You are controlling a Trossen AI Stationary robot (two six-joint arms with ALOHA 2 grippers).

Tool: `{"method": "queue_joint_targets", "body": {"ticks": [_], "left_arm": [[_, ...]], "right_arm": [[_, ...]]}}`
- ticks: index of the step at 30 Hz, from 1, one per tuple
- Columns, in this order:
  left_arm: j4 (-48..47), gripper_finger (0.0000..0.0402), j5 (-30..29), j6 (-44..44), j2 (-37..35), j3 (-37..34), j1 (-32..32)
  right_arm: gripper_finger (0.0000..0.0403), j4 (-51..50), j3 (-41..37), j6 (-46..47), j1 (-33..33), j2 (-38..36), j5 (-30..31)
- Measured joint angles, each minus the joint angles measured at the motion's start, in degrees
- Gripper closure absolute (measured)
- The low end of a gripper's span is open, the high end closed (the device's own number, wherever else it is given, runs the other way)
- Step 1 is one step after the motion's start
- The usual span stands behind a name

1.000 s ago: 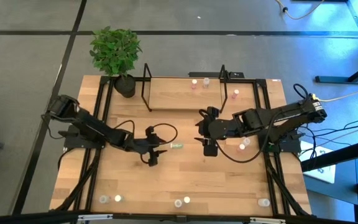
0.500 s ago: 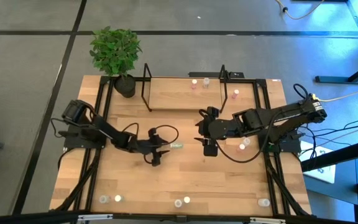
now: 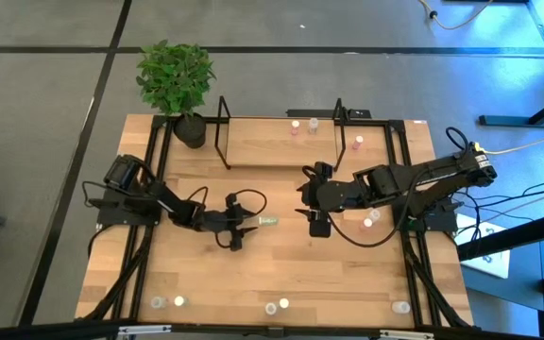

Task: Pick and place medicine bottles onto shelf by color
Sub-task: Put the top blue medicine bottle on the shelf

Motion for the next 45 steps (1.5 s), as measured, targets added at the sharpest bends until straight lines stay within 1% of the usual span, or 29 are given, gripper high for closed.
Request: {"method": "queue_joint_targets", "body": {"ticks": [8,12,18,28,31,45], "left_arm": [[3.6,0.0195,0.0,1.9,1.7,0.0,0.0],[3.4,0.0195,0.3,2.6,1.8,0.0,0.7],[3.3,0.0195,3.9,2.7,1.8,0.0,2.4],[3.3,0.0195,4.2,2.9,1.8,0.1,2.5],[3.2,0.0195,5.3,3.0,1.8,0.7,2.5],[4.3,0.0195,4.8,4.2,5.5,2.3,2.5]], "right_arm": [[0.0148,0.0,0.0,0.0,0.0,0.0,0.0],[0.0148,0.0,0.0,0.0,0.0,0.0,0.0],[0.0148,0.0,0.0,0.0,0.0,0.0,0.0],[0.0148,0.0,0.0,0.0,0.0,0.0,0.0],[0.0148,0.0,0.0,0.0,0.0,0.0,0.0],[0.0148,0.0,0.1,0.0,0.0,0.0,0.0]]}}
